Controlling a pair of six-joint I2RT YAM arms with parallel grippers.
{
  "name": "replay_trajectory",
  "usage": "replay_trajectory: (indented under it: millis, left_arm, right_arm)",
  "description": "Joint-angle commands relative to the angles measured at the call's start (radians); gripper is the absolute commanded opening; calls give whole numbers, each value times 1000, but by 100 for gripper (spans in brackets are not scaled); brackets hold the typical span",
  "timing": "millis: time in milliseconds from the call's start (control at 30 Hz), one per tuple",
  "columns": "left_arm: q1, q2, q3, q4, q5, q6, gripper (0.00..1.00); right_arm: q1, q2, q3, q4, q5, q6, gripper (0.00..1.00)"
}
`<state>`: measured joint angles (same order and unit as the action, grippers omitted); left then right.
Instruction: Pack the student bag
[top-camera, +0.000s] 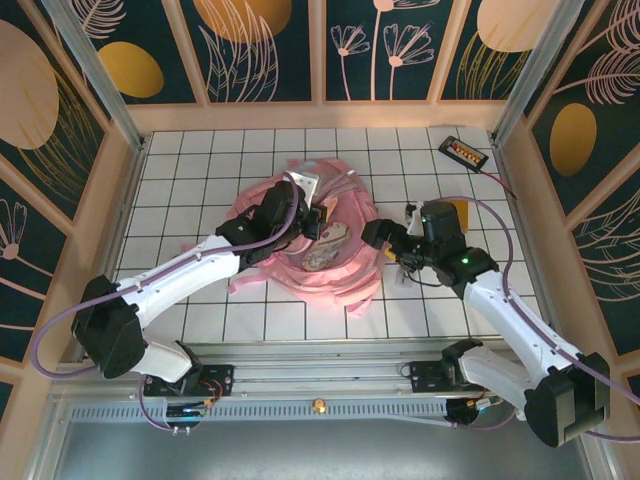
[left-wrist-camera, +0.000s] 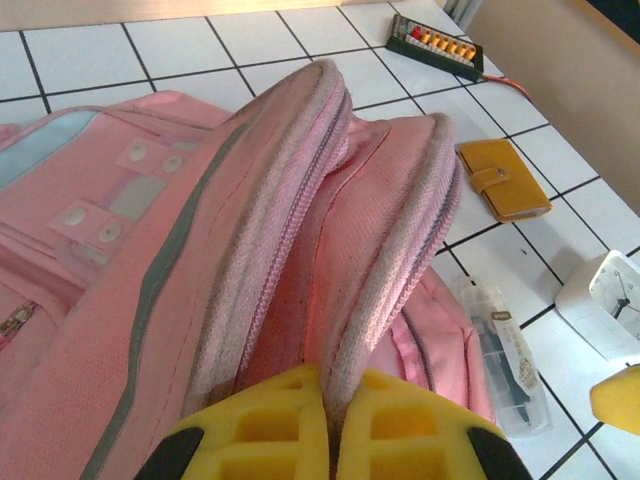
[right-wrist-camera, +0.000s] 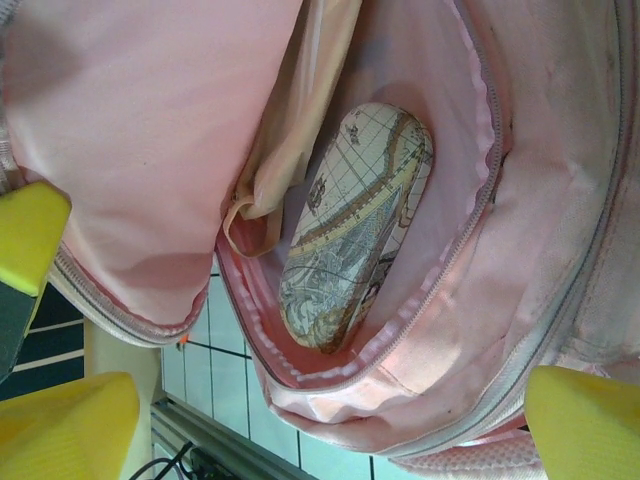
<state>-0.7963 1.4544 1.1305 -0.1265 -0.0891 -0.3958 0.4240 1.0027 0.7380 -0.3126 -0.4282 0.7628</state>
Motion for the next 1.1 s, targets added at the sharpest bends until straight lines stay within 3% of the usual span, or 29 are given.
replay_trajectory:
  millis: [0,167,200,333,367,467,567,633,867,967,1067]
  left_arm:
    - [8,13,-6,77,26,-30,0]
    - [7,23,-9,70,55,-55,1]
    - [7,23,-12,71,62,-62,6]
    - [7,21,-30,89,119,-88,57]
    - [6,21,-29,90,128,-92,64]
    - [7,7,-23,91,130,-102,66]
    - [6,-23,-13,85,136,-117,79]
    - [7,-58,-11,77,131,-128,83]
    - [13,-252,-64,-31,-20,-148,94]
    - [66,-309,-115,-107,-48,-166,95]
    - [176,-354,-213,-123,6,-227,94]
  right_arm:
    - [-10,36,15,32,-7,-26,99]
    - [-15,51,9,42,-17,-19,99]
    - [-15,49,8,41,-15,-21,99]
    - [-15,36,-19,46,-11,-16,99]
    - [-15,32,-28,50,-9,-10,99]
    - [-15,24,-47,61,-12,-1,99]
    - [-15,19,-48,44,-3,-4,99]
    - [-15,8,-43,28,11,-7,99]
    - [9,-28,-42,0,41,7,99]
    - [67,-22,-49,9,69,30,99]
    - [117,13,-59,16,103,47,99]
